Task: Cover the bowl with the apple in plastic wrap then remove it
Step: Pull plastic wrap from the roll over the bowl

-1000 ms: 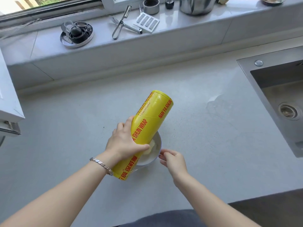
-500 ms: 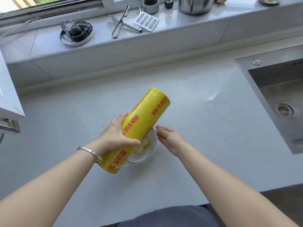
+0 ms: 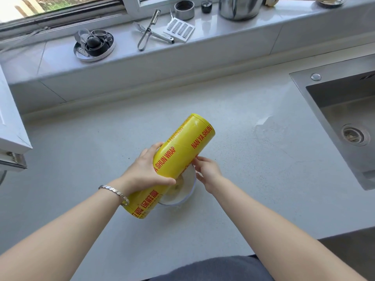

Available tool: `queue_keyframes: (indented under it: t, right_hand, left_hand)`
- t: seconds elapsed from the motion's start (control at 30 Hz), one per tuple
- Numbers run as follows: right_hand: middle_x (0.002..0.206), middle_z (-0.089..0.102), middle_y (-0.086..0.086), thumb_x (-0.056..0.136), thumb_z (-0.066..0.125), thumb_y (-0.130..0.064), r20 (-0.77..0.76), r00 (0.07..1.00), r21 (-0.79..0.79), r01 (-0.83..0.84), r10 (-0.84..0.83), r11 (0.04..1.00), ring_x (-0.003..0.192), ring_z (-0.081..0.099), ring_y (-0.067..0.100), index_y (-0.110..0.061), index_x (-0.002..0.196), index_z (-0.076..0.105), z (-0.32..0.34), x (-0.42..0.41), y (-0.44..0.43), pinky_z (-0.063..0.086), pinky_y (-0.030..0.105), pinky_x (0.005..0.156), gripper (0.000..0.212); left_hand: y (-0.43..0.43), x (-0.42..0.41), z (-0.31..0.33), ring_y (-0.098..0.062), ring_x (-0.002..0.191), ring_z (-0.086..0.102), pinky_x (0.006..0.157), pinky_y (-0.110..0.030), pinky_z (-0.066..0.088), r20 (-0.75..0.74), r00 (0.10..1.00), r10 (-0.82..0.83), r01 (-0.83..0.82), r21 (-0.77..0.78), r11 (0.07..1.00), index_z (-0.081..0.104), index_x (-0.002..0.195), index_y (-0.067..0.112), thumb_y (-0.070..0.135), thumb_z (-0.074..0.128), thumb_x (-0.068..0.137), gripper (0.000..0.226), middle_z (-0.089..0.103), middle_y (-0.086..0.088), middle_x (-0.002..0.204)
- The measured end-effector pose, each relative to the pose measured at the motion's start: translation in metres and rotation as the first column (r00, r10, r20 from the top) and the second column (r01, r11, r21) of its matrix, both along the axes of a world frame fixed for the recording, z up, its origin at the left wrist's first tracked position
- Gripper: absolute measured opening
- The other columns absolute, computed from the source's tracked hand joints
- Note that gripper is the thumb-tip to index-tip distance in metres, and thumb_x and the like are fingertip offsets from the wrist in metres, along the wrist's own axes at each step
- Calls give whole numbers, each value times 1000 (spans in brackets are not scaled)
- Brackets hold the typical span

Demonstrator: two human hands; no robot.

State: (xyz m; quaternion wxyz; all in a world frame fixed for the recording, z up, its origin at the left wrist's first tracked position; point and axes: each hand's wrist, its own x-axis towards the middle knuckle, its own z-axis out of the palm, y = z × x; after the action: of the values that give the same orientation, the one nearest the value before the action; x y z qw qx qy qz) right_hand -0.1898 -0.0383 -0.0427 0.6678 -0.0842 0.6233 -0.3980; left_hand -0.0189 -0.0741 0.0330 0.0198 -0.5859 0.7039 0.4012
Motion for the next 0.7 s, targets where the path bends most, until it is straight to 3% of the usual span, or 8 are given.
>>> queue_keyframes:
  t: [0.1, 0.23, 0.33, 0.43, 0.5, 0.57, 0.7]
  right_hand:
    - [76, 57, -1, 94, 44, -12, 108, 975, 42, 189, -192, 981, 65, 48, 10, -11, 96, 57, -5, -1, 8, 42, 23, 65, 13]
    - [65, 43, 3, 97, 36, -5, 269, 856, 76, 439, -442, 895, 58, 44, 14, -10, 72, 45, -7, -8, 25, 45, 23, 56, 27]
    - [60, 37, 2, 97, 31, -3, 400, 781, 126, 472, -480, 873, 52, 34, 13, -11, 70, 41, -6, -15, 36, 38, 16, 39, 29]
    - [44, 36, 0, 95, 33, -12, 529, 731, 194, 391, -431, 900, 38, 33, 11, -11, 66, 42, -4, -21, 34, 31, 15, 34, 30]
    - [38, 32, -4, 95, 41, -23, 518, 764, 191, 335, -384, 923, 32, 31, 8, -12, 66, 50, -5, -22, 29, 28, 14, 34, 33]
    - [35, 31, -6, 93, 49, -22, 433, 828, 192, 300, -355, 934, 31, 31, 7, -15, 68, 53, -5, -21, 26, 30, 15, 35, 26]
    - [43, 44, -4, 88, 58, -18, 278, 860, 238, 370, -428, 898, 51, 37, 9, -15, 74, 58, -3, -19, 25, 32, 19, 50, 15]
  left_hand:
    - [3, -3, -3, -16, 106, 49, 88, -39, 50, 38, 999, -32, 33, -20, 999, 20, 137, 42, 47, 83, 53, 105, 42, 4, 120]
    - [7, -9, -4, -17, 112, 47, 91, -41, 48, 105, 989, -108, 112, -34, 993, 18, 136, 46, 56, 76, 45, 108, 41, 6, 123]
    - [9, -11, -4, -15, 110, 46, 88, -37, 46, 118, 983, -141, 146, -38, 988, 18, 136, 45, 52, 80, 51, 106, 40, 7, 123]
    - [9, -13, -3, -14, 110, 45, 88, -36, 46, 130, 979, -157, 163, -37, 986, 18, 137, 45, 51, 81, 52, 105, 40, 7, 124]
    - [9, -13, -3, -14, 110, 45, 89, -38, 47, 130, 979, -159, 164, -28, 986, 17, 137, 45, 50, 80, 53, 105, 40, 7, 125]
    - [9, -13, -2, -14, 111, 45, 90, -38, 47, 134, 978, -160, 164, -25, 986, 17, 137, 45, 50, 80, 53, 105, 40, 7, 126]
    - [10, -13, -1, -14, 109, 45, 88, -37, 47, 138, 976, -169, 175, -31, 984, 17, 136, 45, 52, 79, 52, 105, 41, 7, 123]
